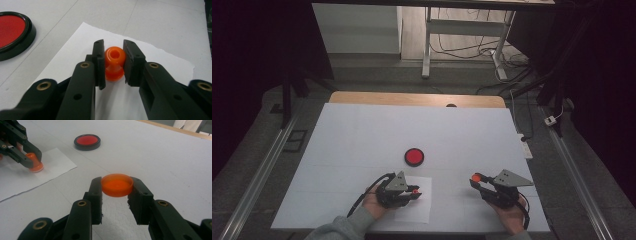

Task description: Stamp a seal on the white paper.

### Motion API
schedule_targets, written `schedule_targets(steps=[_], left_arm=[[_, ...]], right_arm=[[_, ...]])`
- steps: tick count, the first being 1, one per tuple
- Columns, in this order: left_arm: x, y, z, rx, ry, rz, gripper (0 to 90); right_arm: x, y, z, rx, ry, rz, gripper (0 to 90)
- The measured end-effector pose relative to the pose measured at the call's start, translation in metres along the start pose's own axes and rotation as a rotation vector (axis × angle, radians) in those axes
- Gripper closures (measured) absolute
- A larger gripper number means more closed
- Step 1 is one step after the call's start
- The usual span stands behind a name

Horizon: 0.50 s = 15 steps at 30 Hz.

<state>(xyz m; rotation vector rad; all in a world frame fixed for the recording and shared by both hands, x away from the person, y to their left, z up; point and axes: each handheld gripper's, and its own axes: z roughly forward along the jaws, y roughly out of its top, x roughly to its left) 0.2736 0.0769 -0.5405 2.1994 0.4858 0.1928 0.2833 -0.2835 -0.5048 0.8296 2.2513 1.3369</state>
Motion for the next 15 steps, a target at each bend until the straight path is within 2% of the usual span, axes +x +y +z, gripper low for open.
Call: schedule_targets(steps=[3, 5, 6, 7, 9, 10, 11, 15], left_arm=[[0.001, 0.001, 0.0, 0.001, -0.003, -0.008, 72.9], [0.001, 0.002, -0.001, 0.008, -0.001, 0.015, 72.7], [0.001, 0.003, -0.002, -0.021, -0.001, 0.012, 72.6], [0.004, 0.005, -0.007, -0.07, -0.021, -0.012, 72.6], [0.009, 0.01, -0.018, -0.145, -0.012, -0.039, 72.6], [0.011, 0.011, -0.023, -0.174, -0.023, -0.068, 72.6], [0.013, 0.011, -0.026, -0.19, -0.031, -0.086, 72.6], [0.015, 0.012, -0.032, -0.217, -0.042, -0.117, 72.5]], right_arm=[[0.0, 0.001, 0.0, -0.002, -0.006, 0.0, 64.7], [0.0, 0.001, 0.0, -0.005, -0.004, 0.0, 64.6], [0.0, 0.001, -0.001, -0.008, -0.006, 0.001, 64.6], [-0.001, 0.002, -0.002, -0.014, -0.008, 0.002, 64.7], [-0.002, 0.003, -0.004, -0.026, -0.013, 0.009, 64.6], [-0.003, 0.003, -0.005, -0.032, -0.015, 0.011, 64.7], [-0.003, 0.003, -0.006, -0.031, -0.02, 0.011, 64.6], [-0.004, 0.002, -0.005, -0.029, -0.016, 0.014, 64.6]])
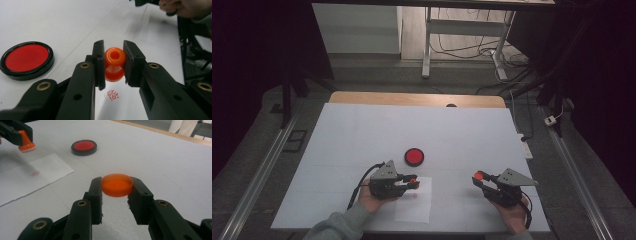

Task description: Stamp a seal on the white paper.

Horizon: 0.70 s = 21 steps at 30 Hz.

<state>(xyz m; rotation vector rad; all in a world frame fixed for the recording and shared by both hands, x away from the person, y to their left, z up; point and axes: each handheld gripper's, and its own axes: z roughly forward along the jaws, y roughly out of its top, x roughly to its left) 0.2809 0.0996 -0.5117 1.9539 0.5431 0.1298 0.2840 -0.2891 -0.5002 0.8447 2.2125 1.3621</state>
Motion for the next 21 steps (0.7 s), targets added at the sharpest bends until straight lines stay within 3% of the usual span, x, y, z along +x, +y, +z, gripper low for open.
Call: schedule_targets(steps=[7, 21], left_arm=[[0.004, 0.008, -0.009, -0.03, 0.022, -0.015, 72.4], [0.021, 0.017, -0.037, -0.113, 0.023, -0.11, 72.3]], right_arm=[[0.003, 0.001, 0.002, 0.004, 0.008, -0.008, 64.7], [0.003, 0.0, 0.004, 0.014, 0.012, -0.014, 64.6]])
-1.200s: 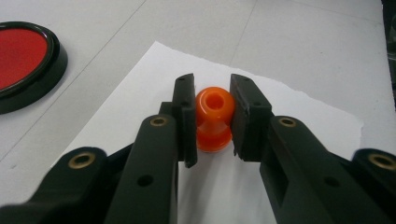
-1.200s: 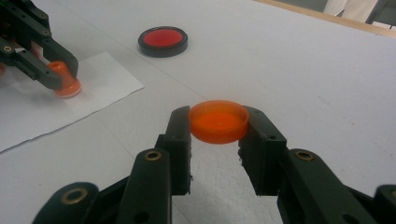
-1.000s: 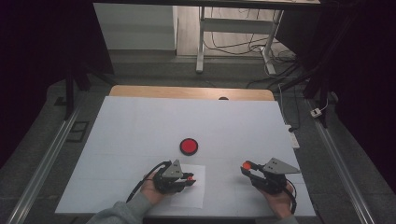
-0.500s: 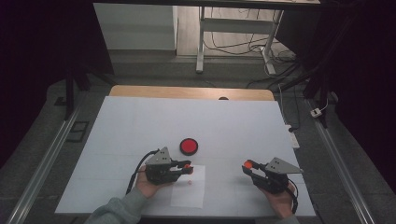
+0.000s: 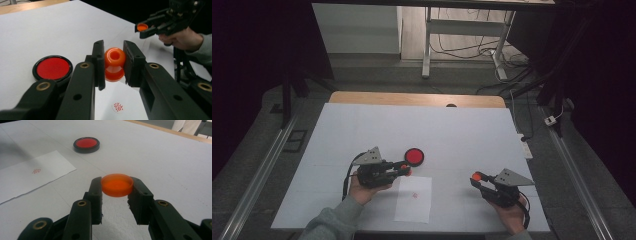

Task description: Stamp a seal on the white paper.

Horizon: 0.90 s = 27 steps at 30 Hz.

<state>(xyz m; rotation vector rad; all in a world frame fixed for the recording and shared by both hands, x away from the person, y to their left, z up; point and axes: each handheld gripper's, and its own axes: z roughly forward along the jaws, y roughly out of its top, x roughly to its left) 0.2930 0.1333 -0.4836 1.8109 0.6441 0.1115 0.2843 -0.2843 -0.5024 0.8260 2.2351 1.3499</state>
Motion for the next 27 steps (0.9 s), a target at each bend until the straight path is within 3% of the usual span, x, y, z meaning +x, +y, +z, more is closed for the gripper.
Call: schedule_targets(steps=[9, 27], left_arm=[[0.0057, 0.0067, -0.0111, -0.014, -0.002, -0.017, 72.2], [0.0028, 0.0094, -0.0098, 0.003, -0.016, -0.002, 72.1]], right_arm=[[-0.0007, -0.0004, 0.0006, 0.003, -0.001, 0.001, 64.7], [-0.0005, -0.0003, 0.0012, 0.002, 0.001, 0.0, 64.6]])
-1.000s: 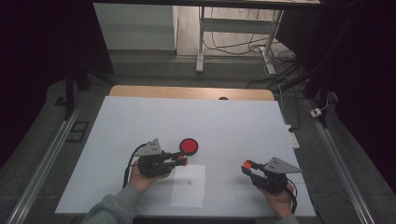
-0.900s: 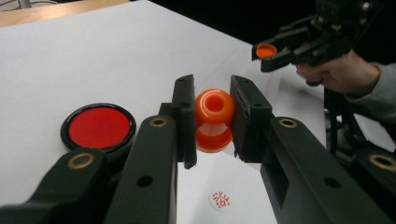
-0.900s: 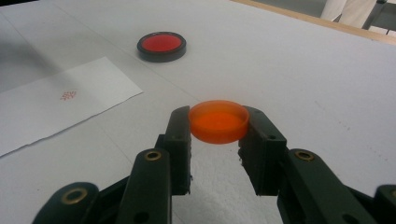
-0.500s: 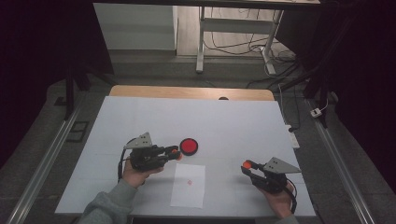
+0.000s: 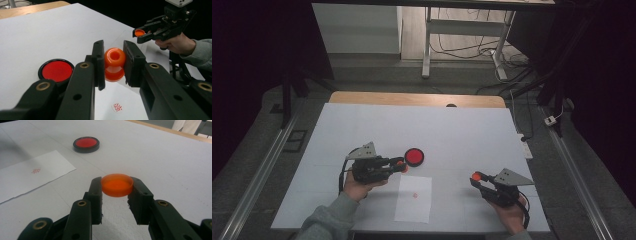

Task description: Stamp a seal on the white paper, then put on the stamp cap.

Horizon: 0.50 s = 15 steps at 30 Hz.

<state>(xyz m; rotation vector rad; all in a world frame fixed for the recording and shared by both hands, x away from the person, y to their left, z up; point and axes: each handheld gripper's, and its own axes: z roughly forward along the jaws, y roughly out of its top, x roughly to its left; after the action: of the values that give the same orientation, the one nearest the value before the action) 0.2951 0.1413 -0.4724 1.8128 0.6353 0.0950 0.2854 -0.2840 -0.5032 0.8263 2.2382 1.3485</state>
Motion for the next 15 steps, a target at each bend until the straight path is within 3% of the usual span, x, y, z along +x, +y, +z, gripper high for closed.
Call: schedule_targets(steps=[15], left_arm=[[-0.0009, 0.0004, 0.002, 0.002, 0.0, 0.005, 72.1]], right_arm=[[0.0018, 0.0011, 0.0019, -0.004, 0.002, 0.0, 64.6]])
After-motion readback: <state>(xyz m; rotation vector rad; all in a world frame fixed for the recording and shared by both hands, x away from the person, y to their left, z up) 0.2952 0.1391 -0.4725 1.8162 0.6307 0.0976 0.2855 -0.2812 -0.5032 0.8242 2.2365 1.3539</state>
